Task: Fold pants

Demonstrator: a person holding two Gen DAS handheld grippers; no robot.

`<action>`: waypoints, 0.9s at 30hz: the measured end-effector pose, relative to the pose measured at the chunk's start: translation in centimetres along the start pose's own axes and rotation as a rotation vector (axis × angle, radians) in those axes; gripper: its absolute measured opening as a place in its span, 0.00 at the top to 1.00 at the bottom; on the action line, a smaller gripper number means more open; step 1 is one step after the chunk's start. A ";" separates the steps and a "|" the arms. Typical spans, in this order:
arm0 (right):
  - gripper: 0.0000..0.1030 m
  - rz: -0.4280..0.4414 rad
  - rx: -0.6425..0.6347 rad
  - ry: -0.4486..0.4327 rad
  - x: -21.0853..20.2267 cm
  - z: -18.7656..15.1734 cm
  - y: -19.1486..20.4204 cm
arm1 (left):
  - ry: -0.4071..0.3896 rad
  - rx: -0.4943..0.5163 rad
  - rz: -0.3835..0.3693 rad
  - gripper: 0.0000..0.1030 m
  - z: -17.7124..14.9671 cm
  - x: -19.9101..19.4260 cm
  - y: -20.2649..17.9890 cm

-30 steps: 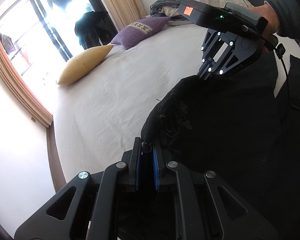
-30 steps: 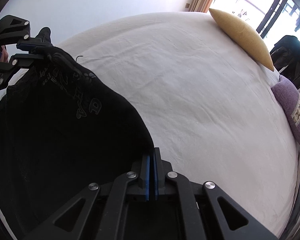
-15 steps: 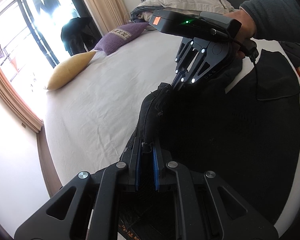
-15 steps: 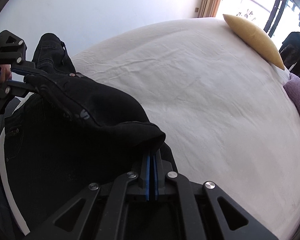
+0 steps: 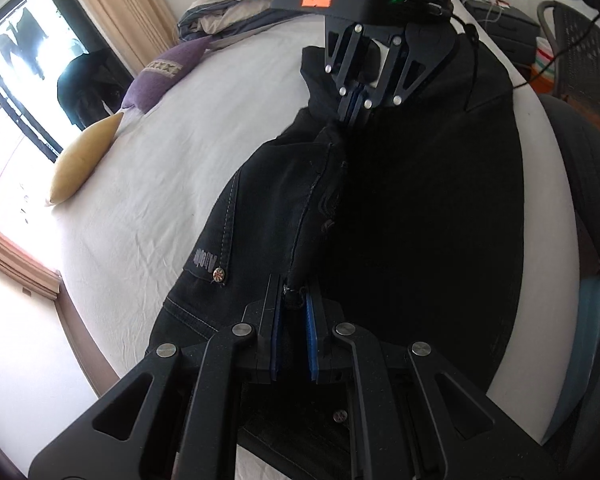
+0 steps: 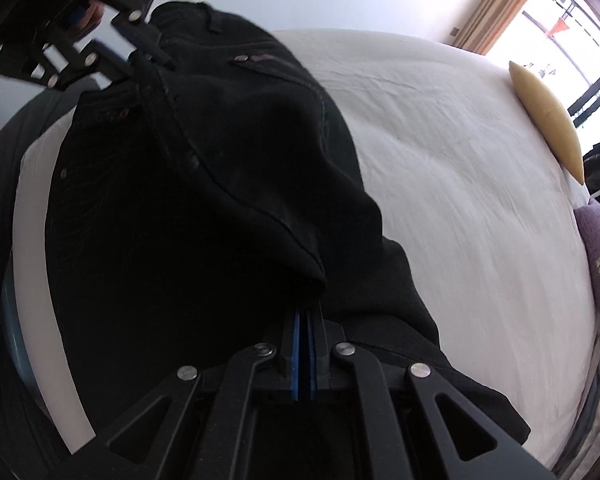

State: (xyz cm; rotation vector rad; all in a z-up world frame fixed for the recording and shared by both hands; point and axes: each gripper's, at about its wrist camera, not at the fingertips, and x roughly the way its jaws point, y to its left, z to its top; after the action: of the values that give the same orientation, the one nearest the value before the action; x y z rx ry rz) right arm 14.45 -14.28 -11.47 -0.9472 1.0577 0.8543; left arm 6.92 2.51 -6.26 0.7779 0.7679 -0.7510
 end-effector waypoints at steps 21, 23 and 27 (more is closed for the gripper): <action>0.97 -0.258 -0.587 0.243 1.5 -5.8 12.6 | 0.098 0.330 -0.111 0.92 -2.1 2.0 -10.6; 0.96 -0.272 -0.617 0.247 1.5 -6.1 13.3 | 0.101 0.344 -0.107 0.92 -2.7 2.0 -10.7; 0.96 -0.291 -0.633 0.250 1.4 -6.4 14.7 | 0.121 0.368 -0.110 0.94 -3.9 2.1 -11.4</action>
State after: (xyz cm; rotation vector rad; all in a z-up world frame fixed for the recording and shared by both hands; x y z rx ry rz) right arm -0.63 -14.83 -17.21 -1.7317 0.8326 0.8531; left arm -2.43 -0.58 -13.49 1.1268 0.7959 -0.9667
